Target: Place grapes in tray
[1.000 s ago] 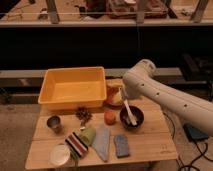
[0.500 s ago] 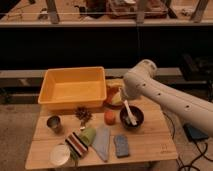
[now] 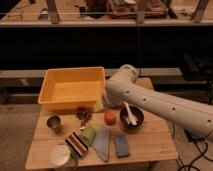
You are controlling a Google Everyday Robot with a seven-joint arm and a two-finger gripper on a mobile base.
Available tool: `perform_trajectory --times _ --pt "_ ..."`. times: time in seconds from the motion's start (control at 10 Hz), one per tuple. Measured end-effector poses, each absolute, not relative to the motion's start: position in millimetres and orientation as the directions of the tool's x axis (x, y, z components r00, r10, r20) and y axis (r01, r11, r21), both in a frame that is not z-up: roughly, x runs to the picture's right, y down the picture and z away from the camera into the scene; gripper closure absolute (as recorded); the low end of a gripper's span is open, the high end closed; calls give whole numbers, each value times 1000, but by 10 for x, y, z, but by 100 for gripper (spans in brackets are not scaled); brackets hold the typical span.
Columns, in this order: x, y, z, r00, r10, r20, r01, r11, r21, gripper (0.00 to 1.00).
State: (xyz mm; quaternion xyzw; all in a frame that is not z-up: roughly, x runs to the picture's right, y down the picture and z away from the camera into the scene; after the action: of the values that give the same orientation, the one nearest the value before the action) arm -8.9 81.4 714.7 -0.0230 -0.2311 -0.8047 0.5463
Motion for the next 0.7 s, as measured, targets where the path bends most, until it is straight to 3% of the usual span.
perform_trajectory --times 0.7 --pt "-159 860 7191 -382 -882 276 892 -274 359 20"
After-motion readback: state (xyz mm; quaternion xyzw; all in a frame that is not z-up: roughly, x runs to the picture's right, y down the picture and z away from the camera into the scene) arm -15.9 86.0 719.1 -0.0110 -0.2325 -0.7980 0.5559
